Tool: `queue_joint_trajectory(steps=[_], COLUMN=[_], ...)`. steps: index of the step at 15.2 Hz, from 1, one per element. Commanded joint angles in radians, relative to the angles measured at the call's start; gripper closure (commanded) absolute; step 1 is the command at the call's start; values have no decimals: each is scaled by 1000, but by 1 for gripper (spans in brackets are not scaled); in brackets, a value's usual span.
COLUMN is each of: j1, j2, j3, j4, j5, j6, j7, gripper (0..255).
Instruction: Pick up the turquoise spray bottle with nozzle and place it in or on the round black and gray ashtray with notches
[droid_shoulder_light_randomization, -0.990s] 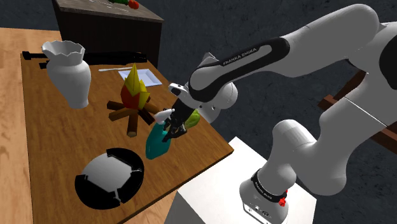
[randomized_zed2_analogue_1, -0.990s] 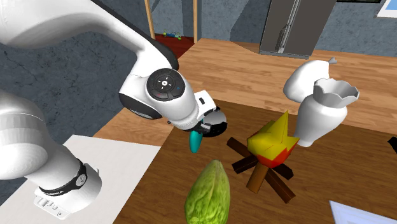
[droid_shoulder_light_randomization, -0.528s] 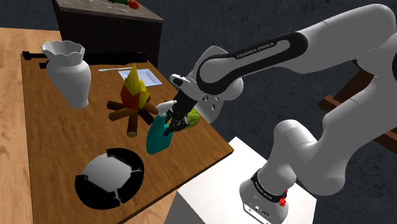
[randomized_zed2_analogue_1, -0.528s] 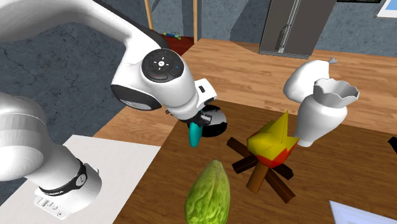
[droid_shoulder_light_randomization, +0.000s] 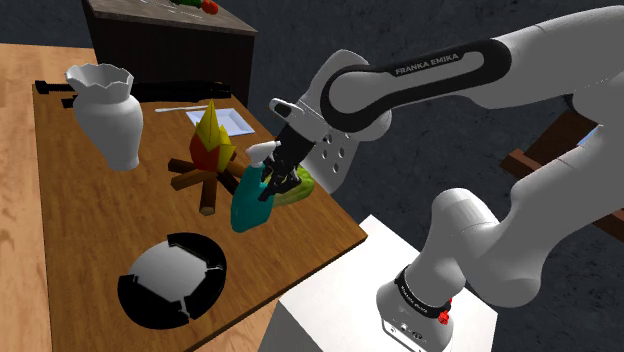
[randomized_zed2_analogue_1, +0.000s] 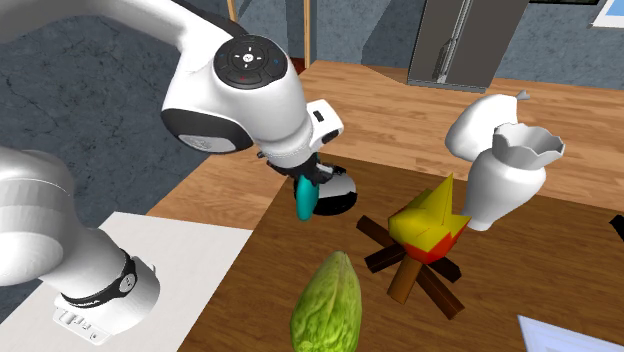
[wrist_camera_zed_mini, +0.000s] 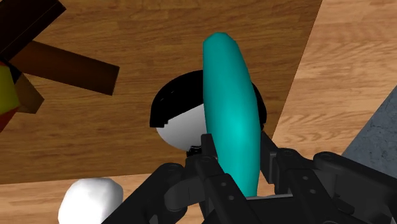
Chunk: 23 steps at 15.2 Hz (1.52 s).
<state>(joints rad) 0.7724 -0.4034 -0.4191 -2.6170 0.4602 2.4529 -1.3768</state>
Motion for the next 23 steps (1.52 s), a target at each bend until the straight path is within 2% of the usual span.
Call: queue_joint_trajectory(steps=[1, 4, 11, 17, 23], j1=[-11, -25, 91, 155, 169], j2=[-17, -39, 137, 288, 338], j3=[9, 22, 97, 148, 143], j4=[11, 30, 154, 290, 264], j5=[-19, -44, 59, 112, 193], j6=[-25, -62, 27, 65, 124], j7=[22, 53, 133, 198, 119], gripper=[255, 255, 255, 255, 255])
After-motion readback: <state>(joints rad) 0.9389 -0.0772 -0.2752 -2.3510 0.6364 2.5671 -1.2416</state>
